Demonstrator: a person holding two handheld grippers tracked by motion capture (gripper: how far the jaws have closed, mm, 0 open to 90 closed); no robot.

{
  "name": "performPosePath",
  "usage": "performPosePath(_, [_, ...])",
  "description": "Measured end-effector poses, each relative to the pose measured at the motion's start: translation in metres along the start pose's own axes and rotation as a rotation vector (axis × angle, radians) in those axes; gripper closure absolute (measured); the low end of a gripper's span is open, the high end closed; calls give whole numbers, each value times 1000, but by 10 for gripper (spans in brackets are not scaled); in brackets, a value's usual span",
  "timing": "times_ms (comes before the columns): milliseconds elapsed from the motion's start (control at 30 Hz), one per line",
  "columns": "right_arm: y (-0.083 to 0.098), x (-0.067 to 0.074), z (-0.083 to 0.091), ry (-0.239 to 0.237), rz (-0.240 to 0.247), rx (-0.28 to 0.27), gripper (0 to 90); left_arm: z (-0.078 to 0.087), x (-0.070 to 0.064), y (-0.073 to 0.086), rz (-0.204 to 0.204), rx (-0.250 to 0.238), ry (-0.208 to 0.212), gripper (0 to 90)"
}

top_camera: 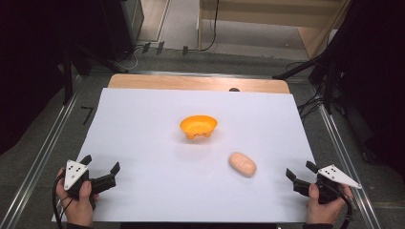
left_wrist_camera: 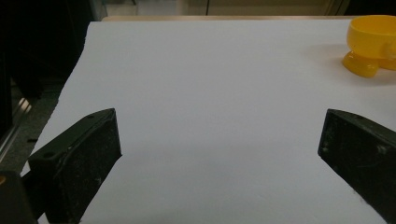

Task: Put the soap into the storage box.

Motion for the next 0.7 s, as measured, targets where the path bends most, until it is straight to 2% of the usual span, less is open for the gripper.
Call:
performPosePath(167, [-1,3,0,-24,27,34,130,0,0,0,-7,-5,5,0])
performPosePath(200, [-1,5,0,-42,34,42,130,0,0,0,-7,-4,6,0])
performPosePath(267, [-3,7,-1,-71,68,63,132,-1,0,0,-3,2,8,0])
performPosePath(367, [-5,12,-3,-65,131,111,149,-2,0,0,-6,13,13,0])
performPosePath(467, [-8,20,-5,-46,216,167,165,-2,-1,0,-12,24,13,0])
performPosePath(567, [-9,29,-9,-79,223,212,167,-3,-2,0,-22,24,14,0])
performPosePath(700, [-10,37,-18,-82,267,280,167,-2,-2,0,-29,20,15,0])
Point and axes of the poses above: each handheld gripper's, and its own axes: z roughly backward along the jaws, y roughly out of its underside, x roughly to its left, the point moved 4 cm from there along -z, roughly forward along the jaws, and after that the axes turned 7 degrees about -z, right-handed, at the moved point
